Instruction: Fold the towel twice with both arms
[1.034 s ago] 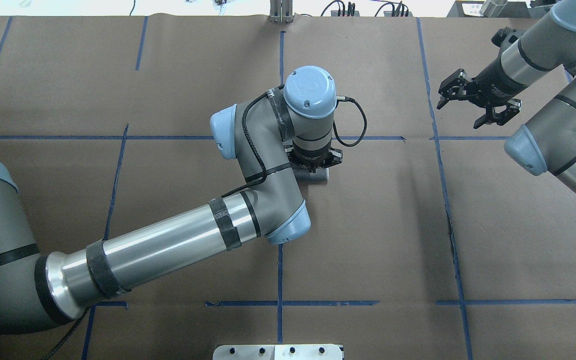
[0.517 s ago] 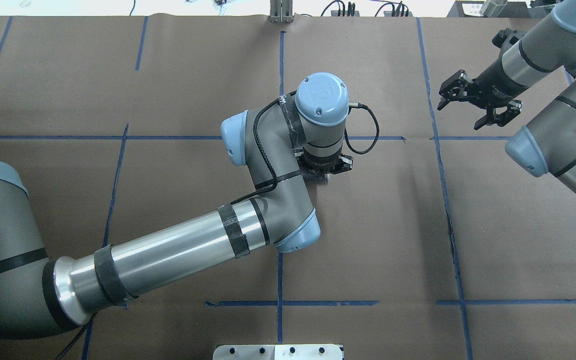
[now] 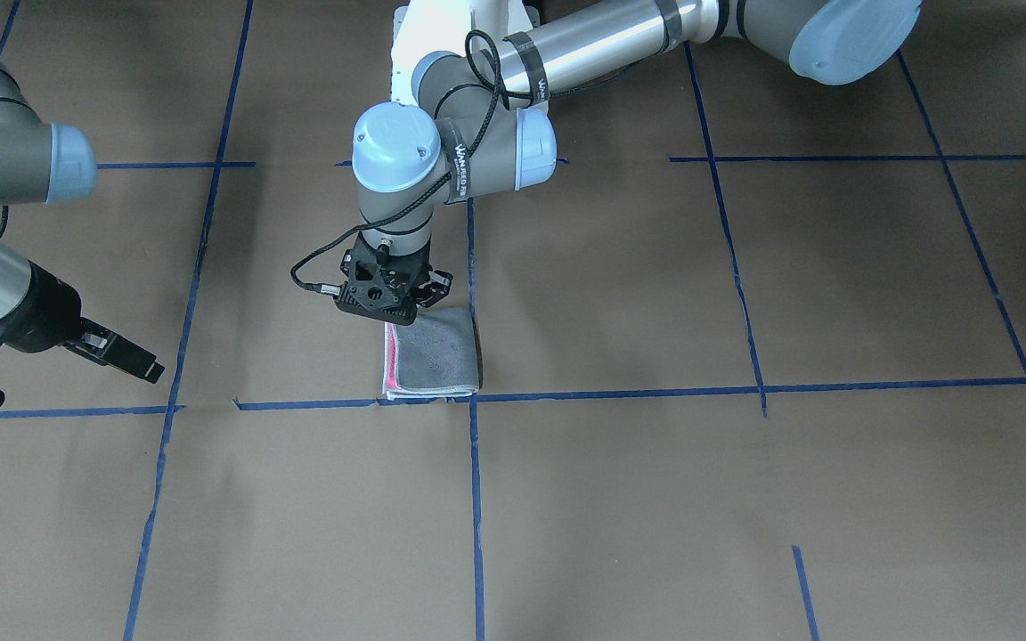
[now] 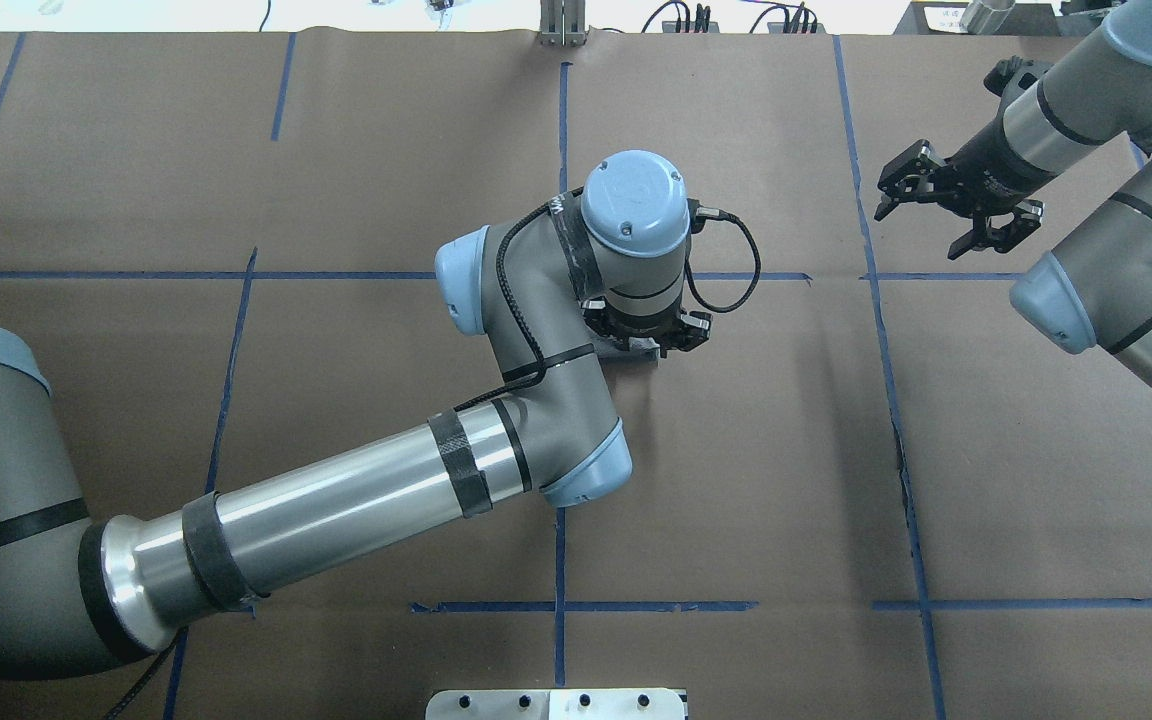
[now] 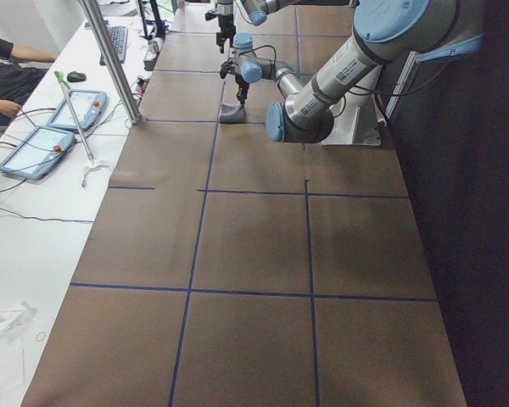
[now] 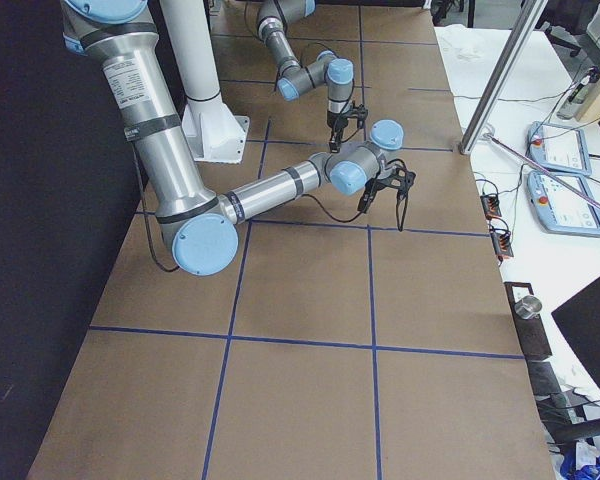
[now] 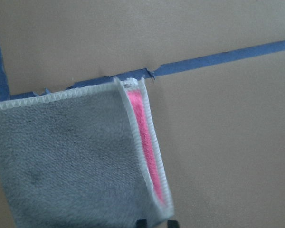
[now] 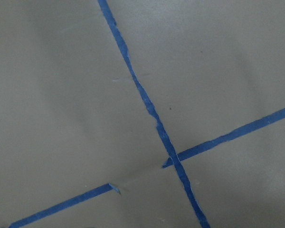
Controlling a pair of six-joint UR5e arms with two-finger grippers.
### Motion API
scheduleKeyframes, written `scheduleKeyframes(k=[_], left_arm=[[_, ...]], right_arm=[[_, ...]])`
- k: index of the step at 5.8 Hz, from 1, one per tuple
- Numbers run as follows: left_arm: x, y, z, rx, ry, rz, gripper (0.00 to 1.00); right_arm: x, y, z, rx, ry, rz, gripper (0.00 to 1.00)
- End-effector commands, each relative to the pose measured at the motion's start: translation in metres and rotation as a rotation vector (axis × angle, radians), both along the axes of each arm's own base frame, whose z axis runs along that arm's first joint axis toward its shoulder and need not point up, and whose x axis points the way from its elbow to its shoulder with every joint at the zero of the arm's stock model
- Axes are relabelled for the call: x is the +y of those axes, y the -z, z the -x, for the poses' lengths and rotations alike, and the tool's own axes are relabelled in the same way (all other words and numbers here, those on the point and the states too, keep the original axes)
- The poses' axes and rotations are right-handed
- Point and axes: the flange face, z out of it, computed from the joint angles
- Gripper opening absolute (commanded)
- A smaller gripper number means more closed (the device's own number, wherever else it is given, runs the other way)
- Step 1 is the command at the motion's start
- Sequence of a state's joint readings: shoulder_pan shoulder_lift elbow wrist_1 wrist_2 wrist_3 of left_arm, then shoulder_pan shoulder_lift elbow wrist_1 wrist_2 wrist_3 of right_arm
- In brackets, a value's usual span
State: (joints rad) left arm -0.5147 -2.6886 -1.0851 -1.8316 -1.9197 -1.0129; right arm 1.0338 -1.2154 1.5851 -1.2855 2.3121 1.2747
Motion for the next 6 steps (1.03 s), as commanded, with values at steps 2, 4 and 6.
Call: scheduleKeyframes(k=[2, 4, 6], left_arm=[[-0.025, -0.080, 0.113, 0.031, -0.011, -0.027, 1.00], [-0.033, -0.121, 0.211, 0.016, 0.008, 0.019, 1.00], [-0.030, -0.163, 0.348, -0.049, -0.018, 0.000, 1.00]], right_arm=[[-0.005, 0.004, -0.009, -0.002, -0.017, -0.004, 1.00], [-0.013, 0.009, -0.031, -0.006, -0.034, -0.036, 1.00], [-0.009, -0.030, -0.088, 0.032, 0.041, -0.169, 1.00]])
